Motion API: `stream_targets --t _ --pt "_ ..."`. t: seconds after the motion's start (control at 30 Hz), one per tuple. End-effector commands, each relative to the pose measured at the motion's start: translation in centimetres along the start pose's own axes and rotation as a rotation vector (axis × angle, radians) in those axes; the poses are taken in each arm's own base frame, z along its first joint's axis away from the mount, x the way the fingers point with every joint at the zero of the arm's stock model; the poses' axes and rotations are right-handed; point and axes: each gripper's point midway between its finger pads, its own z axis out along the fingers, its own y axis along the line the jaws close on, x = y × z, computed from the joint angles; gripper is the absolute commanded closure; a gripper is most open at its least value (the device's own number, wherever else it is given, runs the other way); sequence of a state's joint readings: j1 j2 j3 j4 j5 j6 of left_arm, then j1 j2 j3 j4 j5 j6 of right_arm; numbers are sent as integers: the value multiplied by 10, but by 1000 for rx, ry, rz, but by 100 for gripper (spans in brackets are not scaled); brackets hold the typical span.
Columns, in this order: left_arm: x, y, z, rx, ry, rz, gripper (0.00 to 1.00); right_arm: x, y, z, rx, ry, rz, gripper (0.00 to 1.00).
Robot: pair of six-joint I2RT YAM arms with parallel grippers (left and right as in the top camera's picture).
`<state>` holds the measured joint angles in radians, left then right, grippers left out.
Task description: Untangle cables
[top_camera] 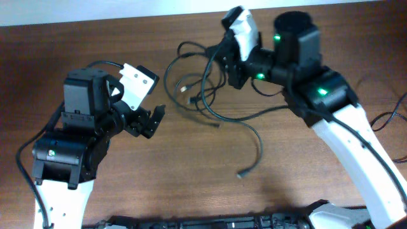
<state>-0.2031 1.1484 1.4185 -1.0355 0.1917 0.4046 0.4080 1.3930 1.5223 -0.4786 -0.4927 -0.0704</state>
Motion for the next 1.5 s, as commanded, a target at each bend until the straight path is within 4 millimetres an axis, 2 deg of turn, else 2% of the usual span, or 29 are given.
stream_targets --t 0.0,0.13,0.23,0.63,0.7,0.77,0.83,0.9,0.93,0.97,1.1,1.13,1.23,1.4,1.47 --pt "-2 0 -2 3 -10 11 1 -37 -11 -38 163 -102 -57 96" --pt "-2 0 -2 3 -10 11 1 -47 -2 -58 175 -136 -71 96" --pt "-2 0 -2 3 -10 11 1 -42 -2 -58 174 -117 -63 96" --pt "-2 0 -2 3 -10 11 1 -42 4 -58 142 -120 -65 96" --pt "-10 2 -2 -4 -45 17 1 -42 4 -58 142 -117 -64 96" --pt "-20 -11 -3 76 -98 23 1 -42 4 -58 142 -117 -64 96" --pt "-29 -34 3 230 -137 17 1 -42 4 -58 142 -117 -64 96" --pt "-32 -52 18 384 -139 -5 1 -42 8 -58 119 -118 -65 96" --pt "-31 -54 29 414 -125 -16 1 -42 12 -57 96 -119 -66 96" --pt "-31 -51 50 432 -105 -28 1 -42 17 -57 66 -121 -68 96" --pt "-27 -39 114 453 -59 -51 1 -43 24 -64 45 -126 -72 96" --pt "-26 -37 124 456 -57 -52 1 -44 26 -67 46 -128 -73 96" --pt "-24 -34 148 463 -49 -57 1 -46 31 -78 47 -138 -79 96" --pt "-20 -33 171 482 -45 -63 1 -46 36 -87 47 -139 -79 96" --pt "-18 -43 174 556 -51 -81 17 -47 36 -87 47 -144 -82 96"
